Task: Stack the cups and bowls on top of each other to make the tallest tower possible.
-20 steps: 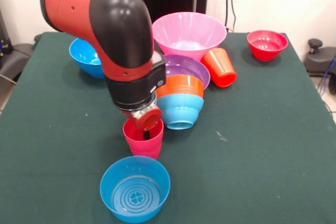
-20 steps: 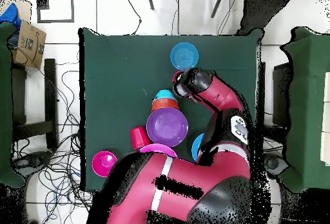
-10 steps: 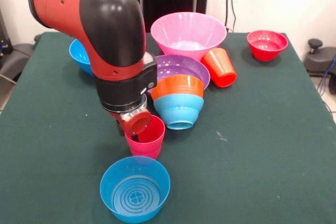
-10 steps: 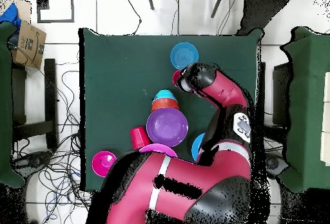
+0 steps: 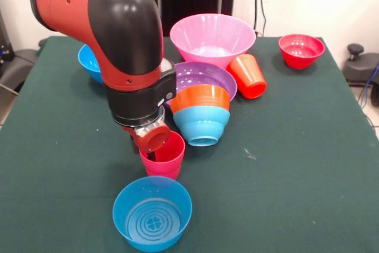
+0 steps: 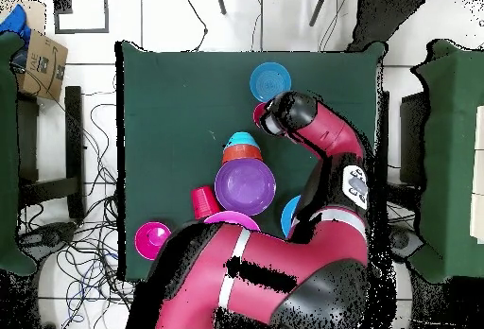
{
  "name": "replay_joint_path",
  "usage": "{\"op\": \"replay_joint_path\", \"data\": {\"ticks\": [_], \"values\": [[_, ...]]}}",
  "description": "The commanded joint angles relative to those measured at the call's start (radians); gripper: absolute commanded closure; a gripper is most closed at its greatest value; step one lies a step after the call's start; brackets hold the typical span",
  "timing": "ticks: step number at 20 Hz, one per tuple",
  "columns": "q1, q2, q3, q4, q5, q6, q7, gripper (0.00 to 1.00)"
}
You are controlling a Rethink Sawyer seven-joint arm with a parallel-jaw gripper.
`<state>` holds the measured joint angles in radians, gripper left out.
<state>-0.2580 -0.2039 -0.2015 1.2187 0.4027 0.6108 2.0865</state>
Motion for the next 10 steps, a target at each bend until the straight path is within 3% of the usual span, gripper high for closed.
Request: {"op": "replay_joint_path", "data": {"ticks": [1, 10], "values": [[0.021, -0.058, 0.031, -0.021, 0.0, 0.184, 0.168, 0.0], [0.017, -0.109, 0.026, -0.035, -0.025, 0.317, 0.118, 0.0]]}}
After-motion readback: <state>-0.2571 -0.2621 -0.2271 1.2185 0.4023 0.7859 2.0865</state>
